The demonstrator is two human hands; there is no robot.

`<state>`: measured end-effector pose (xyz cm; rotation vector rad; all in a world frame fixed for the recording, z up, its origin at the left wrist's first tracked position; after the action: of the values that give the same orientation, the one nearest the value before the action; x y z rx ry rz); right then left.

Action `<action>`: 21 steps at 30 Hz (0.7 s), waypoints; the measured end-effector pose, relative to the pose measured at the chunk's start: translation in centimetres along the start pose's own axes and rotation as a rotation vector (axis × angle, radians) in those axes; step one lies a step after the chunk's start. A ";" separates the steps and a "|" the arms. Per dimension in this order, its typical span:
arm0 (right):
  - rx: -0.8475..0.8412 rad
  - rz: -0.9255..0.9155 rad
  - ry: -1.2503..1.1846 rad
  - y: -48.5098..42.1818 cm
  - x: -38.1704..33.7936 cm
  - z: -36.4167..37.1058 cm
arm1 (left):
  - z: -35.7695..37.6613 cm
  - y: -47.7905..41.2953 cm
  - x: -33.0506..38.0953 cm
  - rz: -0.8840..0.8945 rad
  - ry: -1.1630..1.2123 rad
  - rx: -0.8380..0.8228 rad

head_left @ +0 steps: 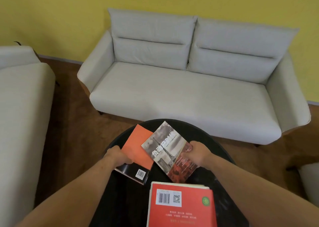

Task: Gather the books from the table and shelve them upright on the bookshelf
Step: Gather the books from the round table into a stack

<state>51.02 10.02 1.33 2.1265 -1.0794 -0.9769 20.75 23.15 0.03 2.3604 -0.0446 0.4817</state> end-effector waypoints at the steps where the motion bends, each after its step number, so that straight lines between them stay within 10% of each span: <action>1: -0.016 -0.008 -0.005 0.4 -0.1 0.0 | 0.2 0.3 -0.1 -0.011 0.075 0.005; 7: 0.060 -0.118 0.076 3.3 -1.1 -1.4 | 0.0 2.0 -0.9 -0.045 0.303 -0.004; 21: 0.525 -0.262 0.104 18.9 2.6 -10.7 | -8.6 19.9 3.7 0.567 0.687 0.415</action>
<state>52.40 -0.43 20.48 2.7668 -1.1137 -0.7351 18.03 14.43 20.06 2.4158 -0.3249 1.6886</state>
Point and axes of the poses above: each hand's wrist, its own y-axis away from the middle knuckle, its own z-axis out of the palm, x = y × z, the point moved 5 cm from there along -y, towards the middle knuckle, and after that the axes turned 13 degrees about z, right-handed, at the moved point
